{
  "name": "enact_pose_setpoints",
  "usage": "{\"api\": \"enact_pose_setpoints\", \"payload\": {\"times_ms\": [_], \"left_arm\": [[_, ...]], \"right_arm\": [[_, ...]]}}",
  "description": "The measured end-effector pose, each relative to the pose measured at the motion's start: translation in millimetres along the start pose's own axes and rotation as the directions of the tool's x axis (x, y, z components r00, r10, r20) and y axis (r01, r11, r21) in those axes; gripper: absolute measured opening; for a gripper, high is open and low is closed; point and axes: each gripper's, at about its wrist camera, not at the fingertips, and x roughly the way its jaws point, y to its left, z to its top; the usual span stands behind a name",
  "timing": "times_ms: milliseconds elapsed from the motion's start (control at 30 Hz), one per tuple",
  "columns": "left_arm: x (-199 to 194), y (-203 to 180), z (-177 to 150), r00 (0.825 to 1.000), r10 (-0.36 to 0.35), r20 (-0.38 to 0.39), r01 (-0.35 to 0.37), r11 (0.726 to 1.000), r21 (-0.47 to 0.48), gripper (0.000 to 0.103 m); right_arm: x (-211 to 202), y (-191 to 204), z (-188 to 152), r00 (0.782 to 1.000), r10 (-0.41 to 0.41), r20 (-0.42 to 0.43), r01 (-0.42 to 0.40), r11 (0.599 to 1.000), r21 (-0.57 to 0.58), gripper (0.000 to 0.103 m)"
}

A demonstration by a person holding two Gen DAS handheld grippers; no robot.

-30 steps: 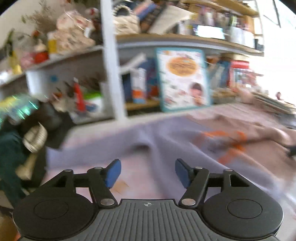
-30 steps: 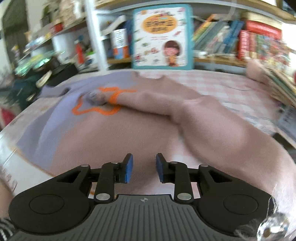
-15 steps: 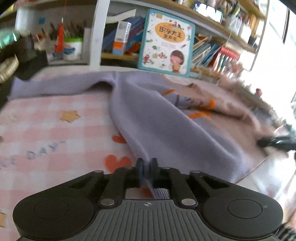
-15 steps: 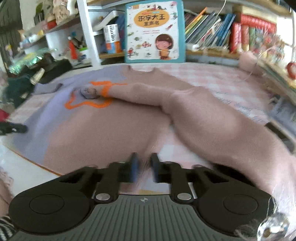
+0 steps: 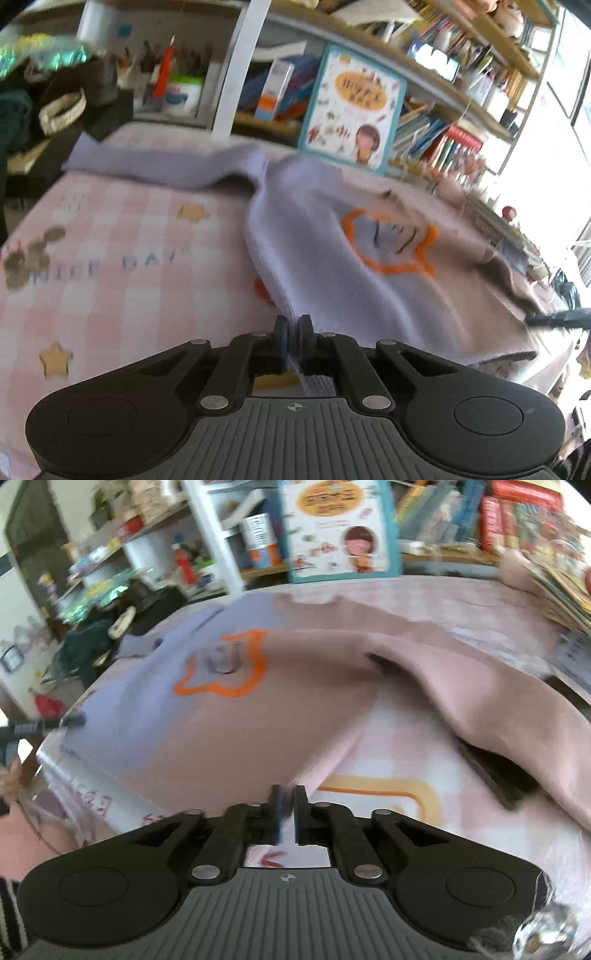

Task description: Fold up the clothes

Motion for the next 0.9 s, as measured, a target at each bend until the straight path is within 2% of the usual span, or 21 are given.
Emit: {"api": "enact_pose_setpoints", "payload": {"times_ms": [33, 67, 133, 200, 267, 333, 400, 567, 667, 700, 733, 767, 800, 833, 900], "left_arm": [[-0.5, -0.7, -2.3, 1.000, 0.006, -0.003, -0.006, 1.000, 0.012, 0.004], [-0.8, -1.5, -4.0, 1.000, 0.009, -0.006, -0.009, 1.000, 0.020, 0.004], [-2.5, -2.5, -7.0, 1.000, 0.002, -0.007, -0.002, 1.000, 0.024, 0.004], [-6.5, -1.2, -9.8, 1.000, -0.010, -0.006, 0.010, 1.000, 0.018, 0.004], [-11.7, 1.0, -13.0, 0.999, -0.035, -0.005, 0.035, 0.999, -0.007, 0.004], [-15.9, 5.5, -17.1, 0.997, -0.082, -0.012, 0.081, 0.996, -0.042, 0.004], [-15.5, 7.0, -21.2, 0.993, -0.115, -0.029, 0.114, 0.992, -0.045, 0.004], [-11.0, 6.7, -23.6, 0.991, -0.118, -0.056, 0.117, 0.993, -0.019, 0.005], [-10.4, 6.9, -22.8, 0.992, -0.111, -0.060, 0.111, 0.994, -0.005, 0.009], [-10.4, 7.0, -22.2, 0.992, -0.111, -0.062, 0.111, 0.994, 0.002, 0.010], [-11.1, 6.8, -21.6, 0.993, -0.105, -0.059, 0.106, 0.994, 0.009, 0.017], [-12.3, 7.2, -20.1, 0.994, -0.094, -0.049, 0.095, 0.995, 0.015, 0.022], [-13.8, 7.6, -17.6, 0.997, -0.079, -0.028, 0.079, 0.997, 0.023, 0.024], [-15.1, 8.0, -14.2, 0.998, -0.068, -0.005, 0.068, 0.997, 0.027, 0.026], [-16.8, 11.0, -6.3, 0.998, -0.058, 0.034, 0.057, 0.998, 0.020, 0.034]], "right_arm": [[-9.1, -7.4, 1.5, 0.998, -0.054, 0.036, 0.053, 0.999, 0.012, 0.016], [-18.1, -17.4, 3.1, 0.990, -0.125, 0.062, 0.124, 0.992, 0.023, 0.028], [-32.3, -40.2, 5.3, 0.956, -0.279, 0.093, 0.275, 0.960, 0.055, 0.043], [-40.4, -67.0, 4.6, 0.905, -0.418, 0.077, 0.407, 0.905, 0.124, 0.047], [-48.4, -94.4, 1.1, 0.857, -0.514, 0.038, 0.499, 0.845, 0.195, 0.050], [-52.7, -113.4, -4.7, 0.824, -0.566, 0.008, 0.548, 0.802, 0.238, 0.051], [-54.7, -126.5, -9.2, 0.809, -0.588, -0.007, 0.567, 0.777, 0.275, 0.052], [-36.6, -141.1, -11.2, 0.811, -0.582, -0.062, 0.572, 0.765, 0.294, 0.052], [-26.9, -148.4, -11.3, 0.811, -0.582, -0.059, 0.568, 0.760, 0.316, 0.051], [-25.0, -150.1, -9.8, 0.817, -0.575, -0.050, 0.557, 0.762, 0.330, 0.047], [-23.0, -149.8, -9.0, 0.821, -0.569, -0.042, 0.550, 0.770, 0.325, 0.035], [-21.3, -150.2, -6.5, 0.843, -0.536, -0.034, 0.517, 0.793, 0.323, 0.007], [-19.7, -150.9, -3.4, 0.869, -0.494, -0.026, 0.475, 0.818, 0.325, 0.007], [-16.6, -149.8, 2.2, 0.880, -0.474, -0.029, 0.458, 0.832, 0.312, 0.007], [-8.9, -137.0, 19.5, 0.854, -0.520, -0.001, 0.510, 0.838, 0.194, 0.007]]}}
